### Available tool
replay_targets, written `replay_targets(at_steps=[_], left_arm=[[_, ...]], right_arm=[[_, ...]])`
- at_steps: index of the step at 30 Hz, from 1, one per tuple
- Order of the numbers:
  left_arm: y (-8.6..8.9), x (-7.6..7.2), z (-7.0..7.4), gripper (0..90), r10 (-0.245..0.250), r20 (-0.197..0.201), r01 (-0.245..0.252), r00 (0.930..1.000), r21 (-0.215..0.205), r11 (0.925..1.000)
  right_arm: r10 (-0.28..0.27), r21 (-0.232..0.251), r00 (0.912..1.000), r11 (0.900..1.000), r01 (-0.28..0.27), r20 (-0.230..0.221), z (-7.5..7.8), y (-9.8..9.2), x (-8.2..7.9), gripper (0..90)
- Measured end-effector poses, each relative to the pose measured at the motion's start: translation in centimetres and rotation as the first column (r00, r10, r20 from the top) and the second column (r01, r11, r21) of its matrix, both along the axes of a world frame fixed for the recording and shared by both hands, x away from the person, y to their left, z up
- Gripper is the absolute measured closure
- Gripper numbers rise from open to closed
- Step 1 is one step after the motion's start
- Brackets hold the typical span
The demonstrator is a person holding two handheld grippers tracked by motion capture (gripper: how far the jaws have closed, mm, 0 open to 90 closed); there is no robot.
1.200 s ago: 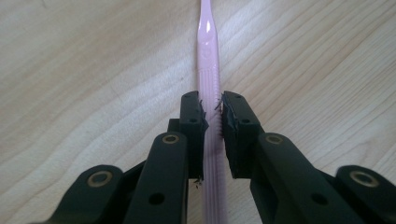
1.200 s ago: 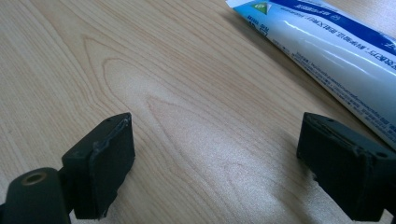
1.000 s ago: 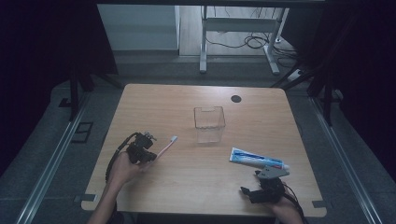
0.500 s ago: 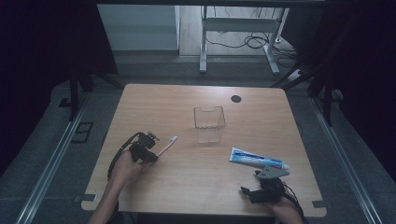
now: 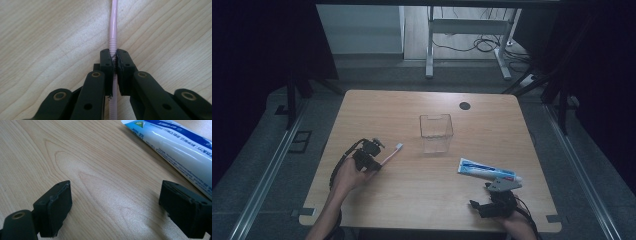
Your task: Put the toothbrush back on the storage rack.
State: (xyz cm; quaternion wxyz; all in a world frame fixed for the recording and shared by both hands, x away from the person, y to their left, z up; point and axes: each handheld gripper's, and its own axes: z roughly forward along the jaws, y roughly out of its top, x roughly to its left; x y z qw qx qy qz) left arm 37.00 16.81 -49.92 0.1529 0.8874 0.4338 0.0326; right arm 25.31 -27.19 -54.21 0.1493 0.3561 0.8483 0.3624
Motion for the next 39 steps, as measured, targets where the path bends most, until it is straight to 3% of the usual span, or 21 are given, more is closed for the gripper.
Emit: replay_targets(at_steps=[20,39], left_arm=[[-0.1,0.0,4.1,84.4,-0.014,0.126,0.022,0.9919,-0.065,0.9977],[-0.8,0.2,8.0,84.4,-0.022,0.248,0.055,0.9686,-0.127,0.9904]], right_arm=[[0.000,-0.002,1.0000,1.000,0.000,-0.001,0.0,0.0,0.0,11.0],[0.001,-0.002,1.0000,1.000,-0.001,0.001,0.0,0.0,0.0,10.9]])
